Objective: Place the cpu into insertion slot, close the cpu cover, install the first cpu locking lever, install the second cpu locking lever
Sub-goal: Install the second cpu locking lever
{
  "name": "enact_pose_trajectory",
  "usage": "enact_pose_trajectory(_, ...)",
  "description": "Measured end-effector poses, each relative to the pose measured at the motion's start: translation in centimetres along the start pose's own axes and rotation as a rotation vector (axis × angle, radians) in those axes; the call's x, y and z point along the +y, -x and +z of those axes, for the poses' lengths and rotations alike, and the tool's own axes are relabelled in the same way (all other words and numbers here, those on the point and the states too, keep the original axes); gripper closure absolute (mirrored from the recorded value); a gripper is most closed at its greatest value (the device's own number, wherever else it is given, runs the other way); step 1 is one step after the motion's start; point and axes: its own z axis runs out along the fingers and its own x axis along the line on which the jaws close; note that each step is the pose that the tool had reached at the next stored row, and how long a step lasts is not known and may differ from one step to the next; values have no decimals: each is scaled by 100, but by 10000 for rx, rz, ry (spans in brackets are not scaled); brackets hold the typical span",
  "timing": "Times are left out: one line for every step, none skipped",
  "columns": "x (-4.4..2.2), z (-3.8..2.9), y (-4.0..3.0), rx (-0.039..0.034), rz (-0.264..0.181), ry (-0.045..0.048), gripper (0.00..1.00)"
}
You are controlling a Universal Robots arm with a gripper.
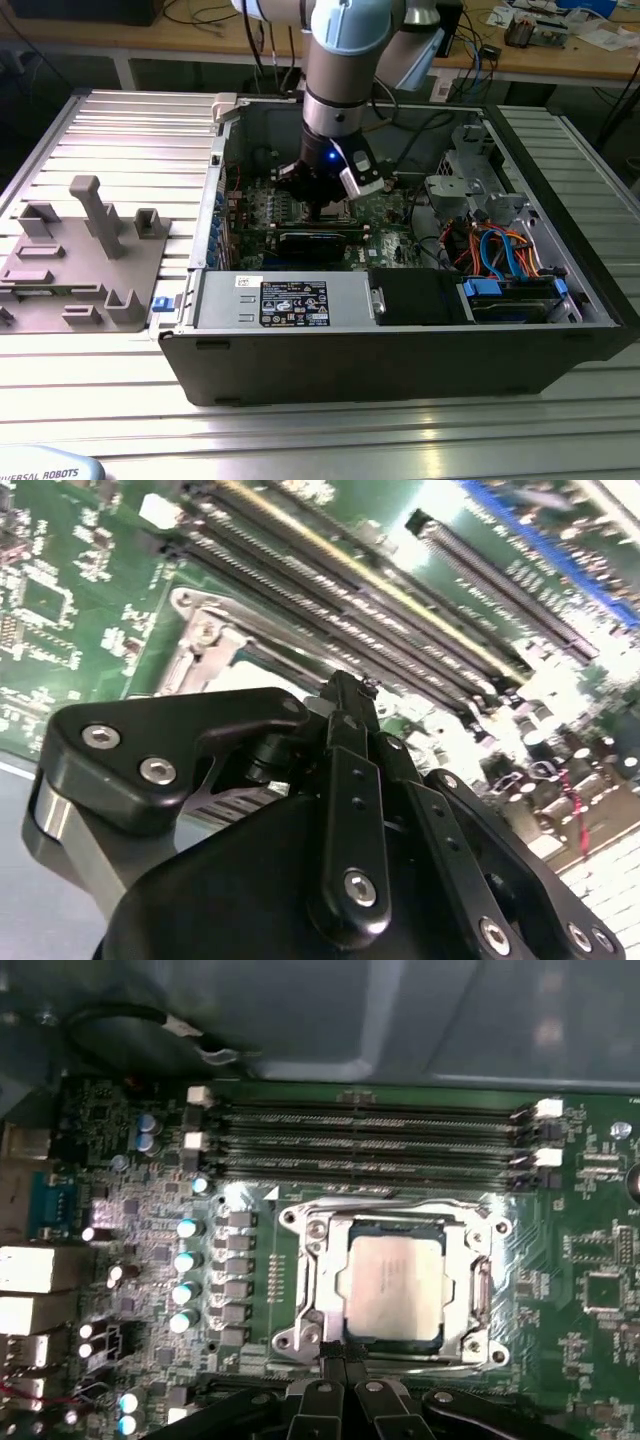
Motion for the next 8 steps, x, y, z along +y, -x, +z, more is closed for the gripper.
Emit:
enact_pose_trajectory(35,0,41,60,5,-17,89)
enact_pose_trajectory(57,1,71,103,10,-30,89)
enact_pose_trajectory(74,2,93,130,12,-41,89)
enact_pose_trajectory(102,3,119,165,14,-55,89)
enact_pose_trajectory(120,4,134,183,16,-66,89)
enact_pose_trajectory(134,5,143,194,17,-69,89)
enact_pose_trajectory(150,7,154,204,18,-69,89)
enact_pose_trajectory(161,7,161,212,19,-71,89)
